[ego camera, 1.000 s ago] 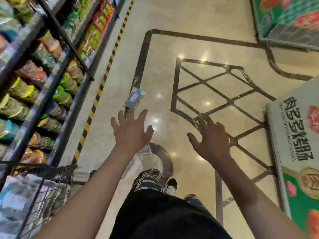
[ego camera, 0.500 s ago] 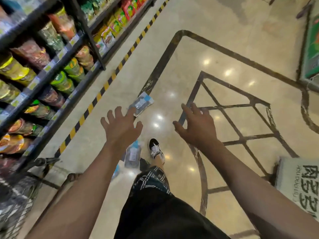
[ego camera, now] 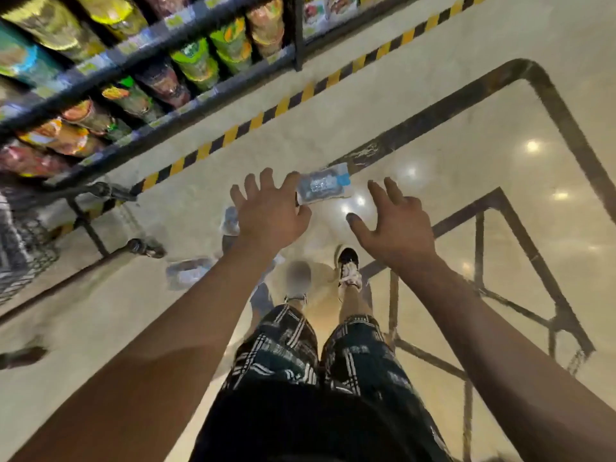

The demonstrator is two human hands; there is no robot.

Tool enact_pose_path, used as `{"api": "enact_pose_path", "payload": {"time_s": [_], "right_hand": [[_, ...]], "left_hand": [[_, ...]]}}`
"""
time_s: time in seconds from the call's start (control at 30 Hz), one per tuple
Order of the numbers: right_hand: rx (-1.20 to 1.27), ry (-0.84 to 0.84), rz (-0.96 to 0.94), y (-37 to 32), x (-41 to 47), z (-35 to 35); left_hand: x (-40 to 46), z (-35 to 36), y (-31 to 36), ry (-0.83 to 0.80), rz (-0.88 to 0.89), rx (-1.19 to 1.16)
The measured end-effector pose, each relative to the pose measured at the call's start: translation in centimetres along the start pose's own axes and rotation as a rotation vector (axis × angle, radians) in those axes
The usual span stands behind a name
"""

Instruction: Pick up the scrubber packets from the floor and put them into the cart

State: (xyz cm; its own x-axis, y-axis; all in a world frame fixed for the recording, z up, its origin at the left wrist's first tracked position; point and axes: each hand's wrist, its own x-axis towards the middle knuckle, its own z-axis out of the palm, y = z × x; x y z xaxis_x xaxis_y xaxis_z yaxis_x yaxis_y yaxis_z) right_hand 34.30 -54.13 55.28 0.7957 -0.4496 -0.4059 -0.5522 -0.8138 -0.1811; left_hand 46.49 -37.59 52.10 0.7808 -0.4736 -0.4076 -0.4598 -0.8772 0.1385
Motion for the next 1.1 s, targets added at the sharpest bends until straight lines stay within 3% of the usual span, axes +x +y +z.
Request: {"api": "enact_pose_path", "payload": {"time_s": [0.17,0.3,0.47,0.57,0.67,0.77,0.9,1.03,1.1], "right_hand": [[-0.03,-0.122,-0.133,2.9,8.8,5.5],[0.004,-0.261,-0.118,5.7,15.4,13.1],[-0.101,-0.503,-0.089,7.5,24.7,28.2],[-0.127,-0.536,-0.152,7.0,30.4,38.3],[-0.16,-0.497,-0.23,5.9,36.8,46.1],[-0.219,-0.211,-0.444,5.2,42.0,51.6],[-0.158,-0.367,-0.23,6.3,46.3,56.1],[-0.196,-0.3,-0.317,8.8,45.6,57.0],[-0.227,-0.36,-0.35,10.7,44.1,56.3]], "left_hand": [[5.7,6.6,0.8,-0.125,-0.161,-0.028],[10.1,15.3,-0.3,-0.263,-0.258,-0.007],[16.6,31.2,-5.4,-0.376,-0.417,-0.155],[20.4,41.1,-9.5,-0.412,-0.514,-0.192],[23.7,48.9,-13.5,-0.386,-0.629,-0.28],[26.4,54.4,-16.5,-0.359,-0.795,-0.485],[29.3,58.9,-15.5,-0.195,-1.02,-0.77],[30.9,59.1,-12.5,-0.102,-1.177,-1.016],[31.7,58.5,-11.7,-0.078,-1.189,-1.19]]}}
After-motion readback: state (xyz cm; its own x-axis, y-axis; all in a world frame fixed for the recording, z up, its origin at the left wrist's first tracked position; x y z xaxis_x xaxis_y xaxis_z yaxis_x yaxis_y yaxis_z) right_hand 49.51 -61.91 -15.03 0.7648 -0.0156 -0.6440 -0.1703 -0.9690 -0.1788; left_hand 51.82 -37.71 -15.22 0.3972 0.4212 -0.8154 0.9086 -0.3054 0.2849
